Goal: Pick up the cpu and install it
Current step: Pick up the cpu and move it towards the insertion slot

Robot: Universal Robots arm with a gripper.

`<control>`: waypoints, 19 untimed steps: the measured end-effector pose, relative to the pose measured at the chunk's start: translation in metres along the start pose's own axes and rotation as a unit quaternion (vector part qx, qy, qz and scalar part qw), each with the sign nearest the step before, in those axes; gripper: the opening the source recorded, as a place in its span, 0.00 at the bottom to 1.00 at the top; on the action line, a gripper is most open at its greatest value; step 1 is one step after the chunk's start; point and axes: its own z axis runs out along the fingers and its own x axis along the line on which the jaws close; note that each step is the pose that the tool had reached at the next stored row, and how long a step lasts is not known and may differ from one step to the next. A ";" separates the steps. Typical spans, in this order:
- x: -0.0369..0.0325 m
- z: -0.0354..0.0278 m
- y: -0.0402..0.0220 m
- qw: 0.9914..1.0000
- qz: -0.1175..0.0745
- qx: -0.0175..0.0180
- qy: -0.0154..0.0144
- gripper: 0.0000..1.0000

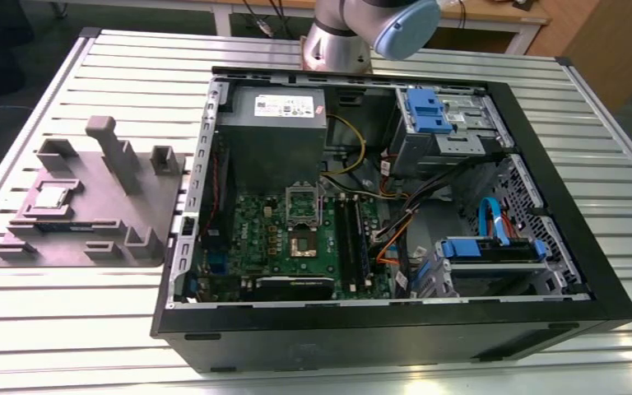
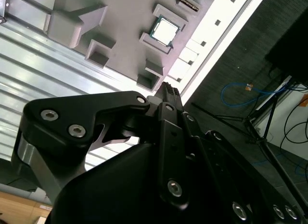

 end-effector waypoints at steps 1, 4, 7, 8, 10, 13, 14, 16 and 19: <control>0.0000 0.0000 0.0000 1.000 0.000 0.000 0.000 0.10; 0.0000 0.0000 0.0000 1.000 0.000 0.000 0.000 0.10; 0.0000 0.0000 0.0000 1.000 0.000 0.000 0.000 0.10; 0.0000 0.0000 0.0000 1.000 0.000 0.000 0.000 0.10; 0.0000 0.0000 0.0000 1.000 0.000 0.000 0.000 0.16; 0.0000 0.0000 0.0000 1.000 0.000 0.000 0.000 0.29; 0.0000 0.0000 0.0000 1.000 0.000 0.000 0.000 0.35; 0.0000 0.0000 0.0000 1.000 0.000 0.000 0.000 0.41; 0.0000 0.0000 0.0000 1.000 -0.001 0.000 0.000 0.53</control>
